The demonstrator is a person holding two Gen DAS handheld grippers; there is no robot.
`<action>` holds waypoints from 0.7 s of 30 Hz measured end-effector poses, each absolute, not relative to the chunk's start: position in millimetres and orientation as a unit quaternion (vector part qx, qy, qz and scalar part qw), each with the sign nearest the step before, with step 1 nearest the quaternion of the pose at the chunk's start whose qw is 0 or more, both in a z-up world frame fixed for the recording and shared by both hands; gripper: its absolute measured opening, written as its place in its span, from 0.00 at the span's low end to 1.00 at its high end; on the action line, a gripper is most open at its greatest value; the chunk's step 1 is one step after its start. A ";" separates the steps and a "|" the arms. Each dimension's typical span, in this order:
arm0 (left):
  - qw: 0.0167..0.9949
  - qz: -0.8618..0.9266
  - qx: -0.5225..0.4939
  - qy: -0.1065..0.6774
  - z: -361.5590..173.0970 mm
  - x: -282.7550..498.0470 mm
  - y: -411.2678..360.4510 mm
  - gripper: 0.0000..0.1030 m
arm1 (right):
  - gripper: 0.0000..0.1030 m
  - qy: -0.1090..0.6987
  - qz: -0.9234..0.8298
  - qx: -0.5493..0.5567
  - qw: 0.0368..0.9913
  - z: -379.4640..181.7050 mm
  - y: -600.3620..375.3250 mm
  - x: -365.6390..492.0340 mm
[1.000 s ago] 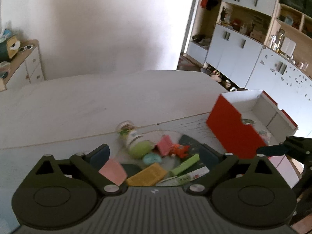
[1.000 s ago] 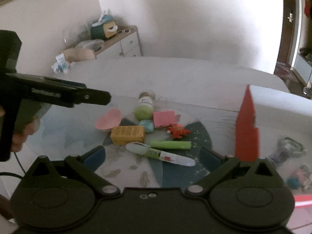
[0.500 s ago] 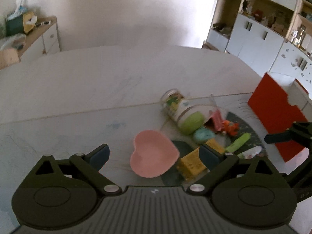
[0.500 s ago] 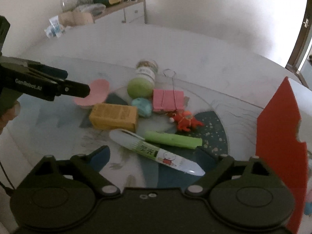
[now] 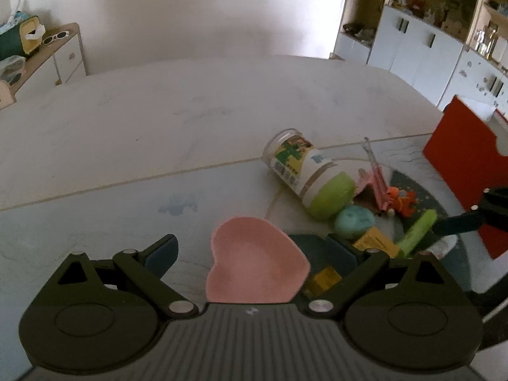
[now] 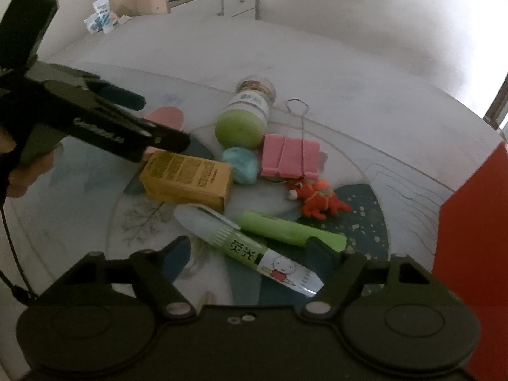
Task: Organize rigid objects
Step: 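Grasp the pink heart bowl with left tool while right tool grasps green-white pen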
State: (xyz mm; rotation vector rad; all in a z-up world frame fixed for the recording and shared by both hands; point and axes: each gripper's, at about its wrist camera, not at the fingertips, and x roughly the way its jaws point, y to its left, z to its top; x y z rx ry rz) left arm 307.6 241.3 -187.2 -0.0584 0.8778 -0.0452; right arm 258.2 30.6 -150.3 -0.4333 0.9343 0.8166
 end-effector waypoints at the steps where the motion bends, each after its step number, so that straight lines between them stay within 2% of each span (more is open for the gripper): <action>1: 0.904 -0.020 -0.027 0.427 -189.3 309.6 241.5 0.96 | 0.75 0.434 0.380 -0.204 0.791 -151.2 31.9 258.9; 6: 0.901 -0.021 -0.024 0.432 -196.4 311.0 242.2 0.96 | 0.68 0.442 0.379 -0.199 0.788 -154.5 32.7 258.8; 10: 0.900 -0.024 -0.017 0.435 -201.9 308.1 241.8 0.96 | 0.57 0.445 0.385 -0.201 0.783 -156.1 32.8 252.7; 13: 0.904 -0.027 -0.011 0.427 -203.1 305.8 243.2 0.96 | 0.54 0.440 0.387 -0.209 0.783 -156.5 34.3 246.1; 15: 0.905 -0.021 -0.008 0.425 -204.6 305.0 244.3 0.96 | 0.49 0.437 0.386 -0.209 0.785 -156.3 35.0 242.1; 17: 0.907 -0.015 -0.005 0.422 -205.7 302.9 243.6 0.95 | 0.40 0.435 0.387 -0.206 0.787 -155.7 35.5 238.9; 21: 0.908 -0.012 -0.017 0.417 -205.0 299.8 244.4 0.95 | 0.31 0.429 0.386 -0.207 0.790 -156.0 36.0 233.7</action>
